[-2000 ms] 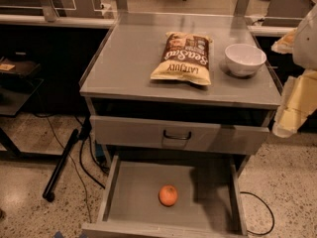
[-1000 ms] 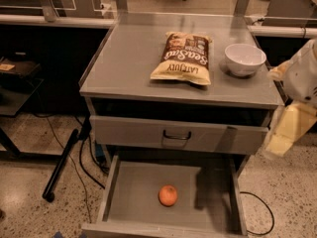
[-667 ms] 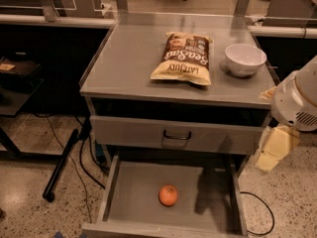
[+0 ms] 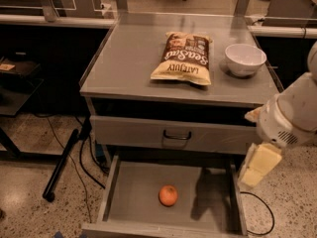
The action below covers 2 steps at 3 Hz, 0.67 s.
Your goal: Pick orange from middle drawer and place on counter
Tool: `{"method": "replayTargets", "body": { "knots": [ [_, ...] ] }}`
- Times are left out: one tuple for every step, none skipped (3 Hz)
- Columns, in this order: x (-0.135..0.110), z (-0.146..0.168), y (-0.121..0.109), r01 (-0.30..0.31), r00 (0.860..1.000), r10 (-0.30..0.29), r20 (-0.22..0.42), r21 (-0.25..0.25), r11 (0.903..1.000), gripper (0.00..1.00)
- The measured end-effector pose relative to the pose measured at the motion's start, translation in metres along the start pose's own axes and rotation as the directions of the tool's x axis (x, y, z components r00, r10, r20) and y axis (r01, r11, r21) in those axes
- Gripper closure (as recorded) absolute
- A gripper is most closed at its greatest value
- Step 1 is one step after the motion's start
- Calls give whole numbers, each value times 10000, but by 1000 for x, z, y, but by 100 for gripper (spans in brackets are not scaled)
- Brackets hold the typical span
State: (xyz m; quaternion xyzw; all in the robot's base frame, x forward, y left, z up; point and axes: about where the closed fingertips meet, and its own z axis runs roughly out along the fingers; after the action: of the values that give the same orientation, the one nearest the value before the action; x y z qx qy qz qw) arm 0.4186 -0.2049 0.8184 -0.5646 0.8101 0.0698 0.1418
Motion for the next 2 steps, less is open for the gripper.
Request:
{"method": "replayTargets", "body": {
  "knots": [
    [14,57,9,-595,9947,645,803,-629,9962,0],
    [28,106,6,-1319,9773,1442,1551,-870,9874,0]
  ]
}}
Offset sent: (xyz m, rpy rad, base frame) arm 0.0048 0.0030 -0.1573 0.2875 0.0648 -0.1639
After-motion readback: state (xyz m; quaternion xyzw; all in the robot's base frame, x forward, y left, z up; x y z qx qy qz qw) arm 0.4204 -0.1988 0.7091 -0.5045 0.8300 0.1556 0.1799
